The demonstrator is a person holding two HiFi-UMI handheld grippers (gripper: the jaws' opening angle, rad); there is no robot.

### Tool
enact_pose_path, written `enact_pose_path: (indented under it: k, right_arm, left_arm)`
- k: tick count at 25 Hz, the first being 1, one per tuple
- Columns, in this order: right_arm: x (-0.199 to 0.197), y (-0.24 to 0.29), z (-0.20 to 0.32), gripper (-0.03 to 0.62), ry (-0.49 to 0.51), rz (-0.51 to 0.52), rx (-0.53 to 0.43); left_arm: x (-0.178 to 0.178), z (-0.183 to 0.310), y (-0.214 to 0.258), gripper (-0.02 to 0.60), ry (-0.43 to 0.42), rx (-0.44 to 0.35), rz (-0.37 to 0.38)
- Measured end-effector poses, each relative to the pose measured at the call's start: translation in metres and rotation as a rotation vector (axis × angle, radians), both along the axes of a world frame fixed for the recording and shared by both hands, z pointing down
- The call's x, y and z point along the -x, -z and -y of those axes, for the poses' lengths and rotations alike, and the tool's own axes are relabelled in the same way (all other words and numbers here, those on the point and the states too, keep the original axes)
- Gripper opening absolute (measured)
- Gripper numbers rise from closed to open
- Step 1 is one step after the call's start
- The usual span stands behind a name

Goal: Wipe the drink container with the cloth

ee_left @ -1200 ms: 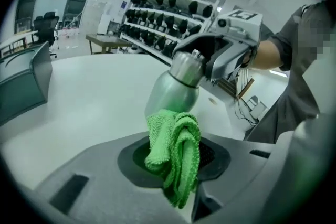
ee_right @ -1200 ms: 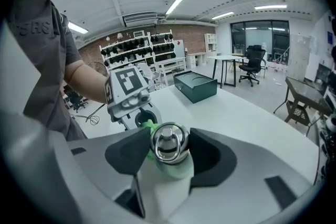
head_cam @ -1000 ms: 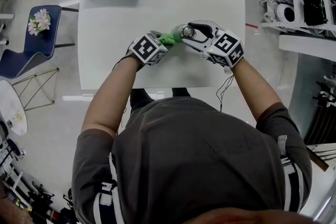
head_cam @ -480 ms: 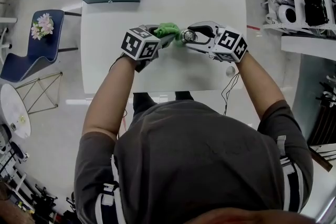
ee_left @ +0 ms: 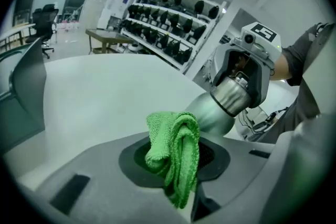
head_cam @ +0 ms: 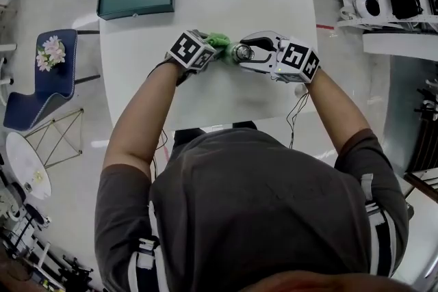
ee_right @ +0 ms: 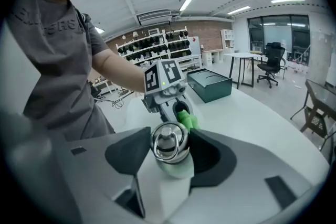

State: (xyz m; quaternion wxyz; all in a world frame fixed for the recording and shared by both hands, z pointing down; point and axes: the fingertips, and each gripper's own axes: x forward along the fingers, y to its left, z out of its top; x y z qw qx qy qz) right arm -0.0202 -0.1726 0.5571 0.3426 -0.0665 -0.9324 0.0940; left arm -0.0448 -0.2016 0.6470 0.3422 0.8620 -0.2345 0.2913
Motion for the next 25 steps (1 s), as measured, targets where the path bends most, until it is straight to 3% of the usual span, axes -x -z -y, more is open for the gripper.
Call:
enact_pose_path:
  k: [5,9,11,14,18,21,25]
  right_arm:
    - [-0.001,0.002,-0.003,0.225,-0.013,0.009,-0.009]
    - [-0.002,0.004,0.000,0.225,-0.029,0.055,-0.010]
    - [-0.003,0.004,-0.001,0.225,-0.018,0.061,-0.014]
    - [-0.003,0.003,0.000,0.225,0.006,0.062,-0.013]
    - [-0.004,0.004,-0.003,0.224,0.026,0.063,-0.010]
    - [-0.006,0.006,-0.004,0.224,0.040,0.056,-0.016]
    - [-0.014,0.007,-0.004,0.225,0.051,0.062,-0.005]
  left_arm:
    - [-0.001,0.020,0.037,0.091,-0.081,0.093,-0.169]
    - [-0.034,0.039,0.046,0.091,-0.185,0.259,-0.305]
    - [-0.048,0.041,0.036,0.091,-0.212,0.323,-0.312]
    - [-0.059,0.042,0.016,0.091,-0.219,0.331,-0.250]
    - [-0.057,0.043,0.002,0.089,-0.144,0.278,-0.191]
    - [-0.042,0.042,0.006,0.091,-0.054,0.169,-0.162]
    - [0.001,0.022,0.031,0.091,0.214,0.077,-0.189]
